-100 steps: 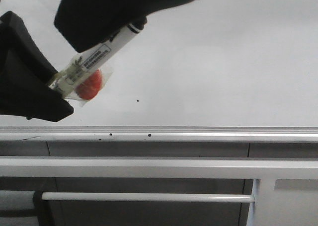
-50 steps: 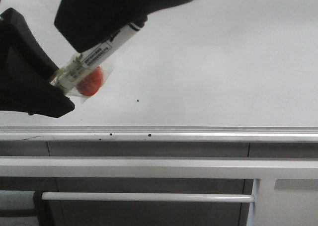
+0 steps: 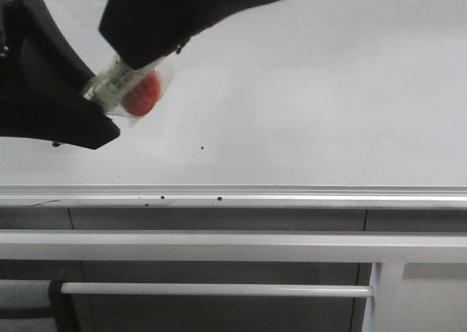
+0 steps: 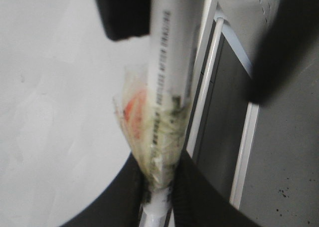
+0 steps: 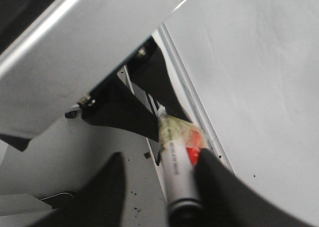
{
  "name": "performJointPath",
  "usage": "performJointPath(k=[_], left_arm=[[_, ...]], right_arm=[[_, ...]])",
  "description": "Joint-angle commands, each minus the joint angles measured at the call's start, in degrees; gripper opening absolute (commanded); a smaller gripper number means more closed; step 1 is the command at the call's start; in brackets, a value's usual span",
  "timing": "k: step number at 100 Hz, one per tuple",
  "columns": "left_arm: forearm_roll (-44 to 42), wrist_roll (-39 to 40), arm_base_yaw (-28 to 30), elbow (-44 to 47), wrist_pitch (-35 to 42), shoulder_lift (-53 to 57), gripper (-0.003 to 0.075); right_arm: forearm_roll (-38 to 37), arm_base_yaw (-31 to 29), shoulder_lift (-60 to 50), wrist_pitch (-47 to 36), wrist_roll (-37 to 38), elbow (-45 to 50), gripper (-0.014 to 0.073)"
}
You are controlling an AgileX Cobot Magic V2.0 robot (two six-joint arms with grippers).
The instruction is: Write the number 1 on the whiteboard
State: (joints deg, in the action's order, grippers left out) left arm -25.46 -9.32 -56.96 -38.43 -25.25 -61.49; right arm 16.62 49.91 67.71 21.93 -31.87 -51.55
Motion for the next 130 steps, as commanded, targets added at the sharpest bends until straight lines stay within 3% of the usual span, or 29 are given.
performJointPath(k=[1, 5, 17, 24, 31, 48, 55, 61, 68, 78, 97, 113, 130], left_arm=[[-0.54, 0.53, -0.45, -2.19, 2.98, 1.16, -0.0020], [-0.54, 0.53, -0.45, -2.19, 3.11, 1.16, -0.0020], [-1.18, 0.53, -0.45, -2.19, 3.43, 1.16, -0.0015], [-2.23, 0.53, -0.45, -2.19, 3.43, 1.16, 0.0034], [-3.70, 0.53, -0.45, -2.19, 3.32, 1.16, 0.0142], [-2.38, 0.53, -0.45, -2.19, 1.17, 1.16, 0.0559], [0.32, 0.57, -0.45, -2.19, -3.05, 1.16, 0.0624], [4.33, 0.68, -0.45, -2.19, -7.05, 1.46, 0.0601], [8.18, 1.00, -0.45, -2.19, -11.41, 2.22, 0.0521], [11.77, 1.00, -0.45, -2.19, -15.50, 4.84, 0.0339], [13.30, 1.00, -0.45, -2.19, -16.19, 14.13, -0.0018], [10.90, 8.80, -0.32, -2.19, -17.00, 23.21, -0.0020], [7.44, 17.30, -0.32, -2.07, -17.03, 31.31, -0.0020]], right_arm=[[0.34, 0.07, -1.12, -3.25, -0.60, -2.09, 0.0029], [0.34, 0.07, -1.12, -3.15, -0.60, -2.09, -0.0072], [0.34, 0.07, -1.12, -2.58, -0.46, -2.09, -0.0064], [0.34, 0.07, -1.12, -2.58, -0.46, -2.09, -0.0064], [0.34, 0.07, -1.12, -2.58, -0.46, -2.09, -0.0064], [0.34, -0.52, -1.12, -2.70, -0.46, -2.09, -0.0065], [0.34, -0.64, -1.12, -2.70, -0.46, -2.09, -0.0065], [0.34, -0.64, -1.12, -2.98, -0.46, -2.09, -0.0065], [1.95, -0.64, -1.23, -2.43, -0.46, -2.09, -0.0064], [2.59, -0.64, -1.23, -1.35, -0.46, -2.09, -0.0064], [2.05, -0.64, -3.24, -0.59, -0.33, -2.09, -0.0064], [1.61, -0.64, -7.15, -0.71, -0.33, -1.64, -0.0062], [1.61, -0.64, -12.96, -6.23, 2.37, 3.75, -0.0062]])
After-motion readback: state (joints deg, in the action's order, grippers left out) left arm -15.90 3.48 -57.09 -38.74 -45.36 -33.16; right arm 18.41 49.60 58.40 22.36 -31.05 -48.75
